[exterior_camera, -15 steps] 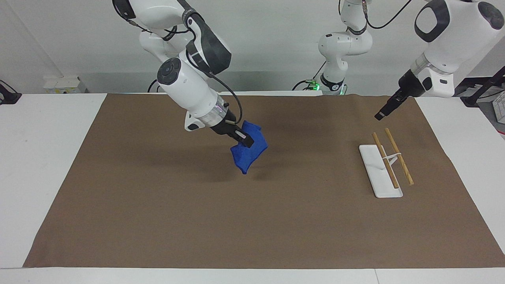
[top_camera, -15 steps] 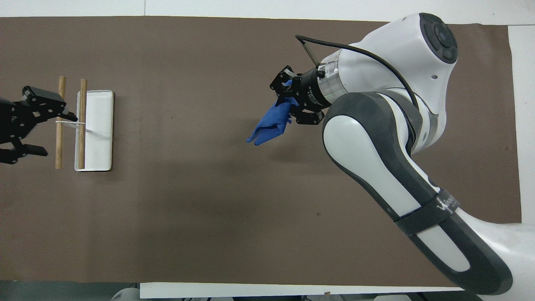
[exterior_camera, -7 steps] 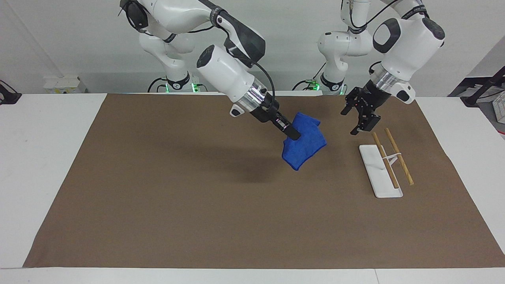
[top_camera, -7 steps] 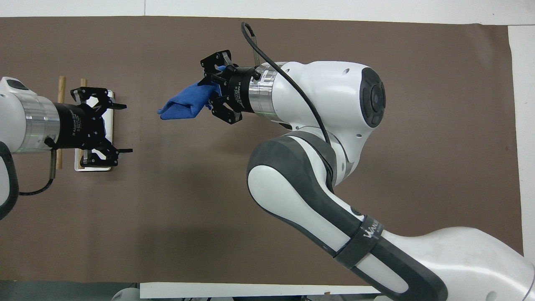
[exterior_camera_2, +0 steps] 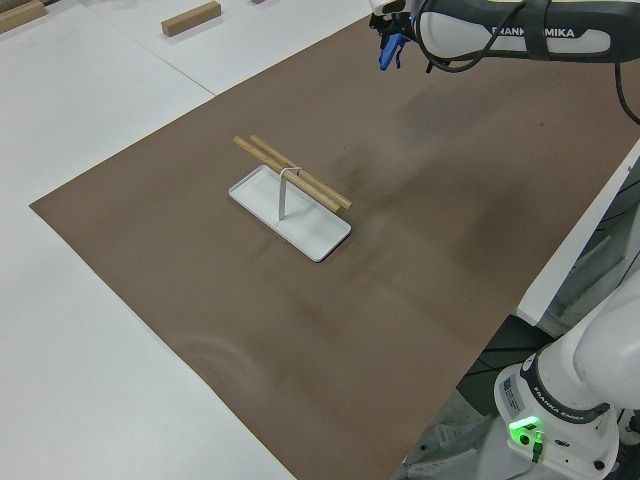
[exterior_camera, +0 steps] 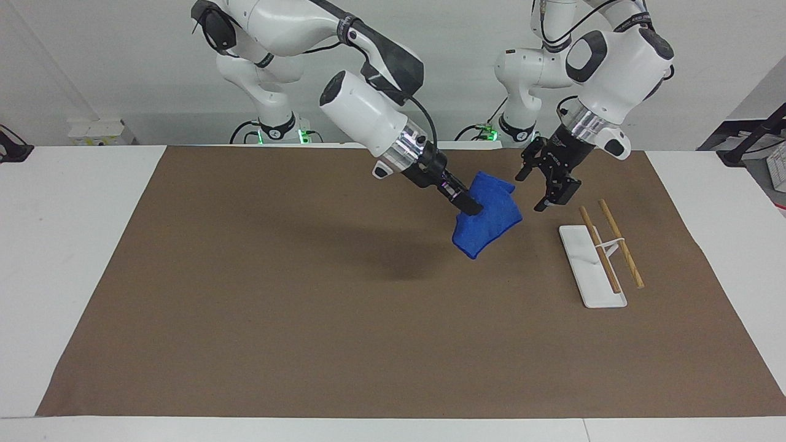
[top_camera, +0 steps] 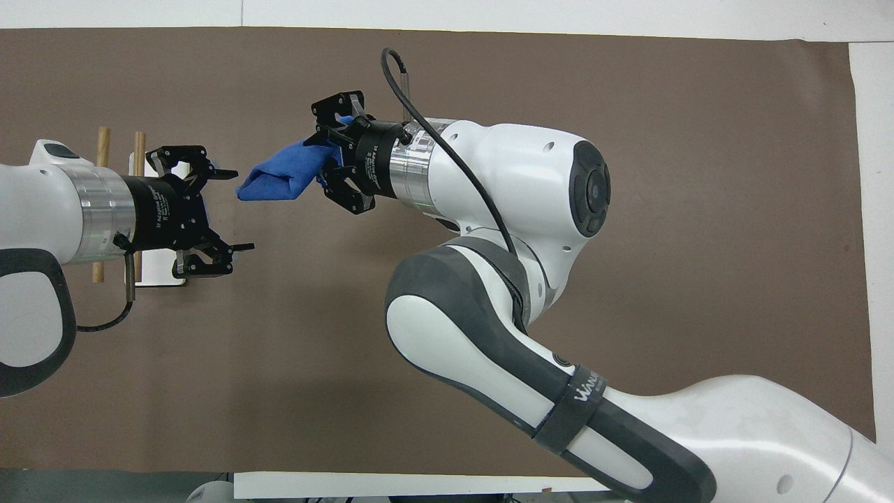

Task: Right arm passes towel to left arm to hang
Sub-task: 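Close the left gripper on the towel held by the right gripper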

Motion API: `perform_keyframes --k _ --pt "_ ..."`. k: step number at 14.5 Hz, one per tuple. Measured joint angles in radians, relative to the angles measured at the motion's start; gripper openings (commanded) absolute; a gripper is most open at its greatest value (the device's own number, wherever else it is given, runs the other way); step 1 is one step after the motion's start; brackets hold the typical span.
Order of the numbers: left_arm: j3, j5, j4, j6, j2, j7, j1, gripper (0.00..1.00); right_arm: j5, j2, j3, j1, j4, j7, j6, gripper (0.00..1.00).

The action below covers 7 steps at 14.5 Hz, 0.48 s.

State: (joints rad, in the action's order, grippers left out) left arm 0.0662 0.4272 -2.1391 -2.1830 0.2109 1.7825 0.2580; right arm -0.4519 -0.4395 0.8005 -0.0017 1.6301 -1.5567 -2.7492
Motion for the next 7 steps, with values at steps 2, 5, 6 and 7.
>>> perform_keyframes --k 2,5,6,7 --pt "0.001 0.002 -0.010 -0.035 -0.005 0.013 0.012 0.94 0.000 -0.003 0.003 0.001 0.000 0.000 0.000 0.00" --pt "-0.001 0.006 -0.014 -0.088 -0.028 0.020 0.013 0.84 0.000 -0.004 0.003 0.002 0.000 0.000 0.000 0.00" --pt "-0.001 0.011 -0.013 -0.111 -0.040 0.021 0.013 0.79 0.000 -0.004 0.003 0.002 0.000 0.000 0.000 0.00" --pt "-0.001 0.022 -0.013 -0.129 -0.051 0.022 0.013 0.73 0.000 -0.004 0.003 0.002 0.000 0.000 0.000 0.00"
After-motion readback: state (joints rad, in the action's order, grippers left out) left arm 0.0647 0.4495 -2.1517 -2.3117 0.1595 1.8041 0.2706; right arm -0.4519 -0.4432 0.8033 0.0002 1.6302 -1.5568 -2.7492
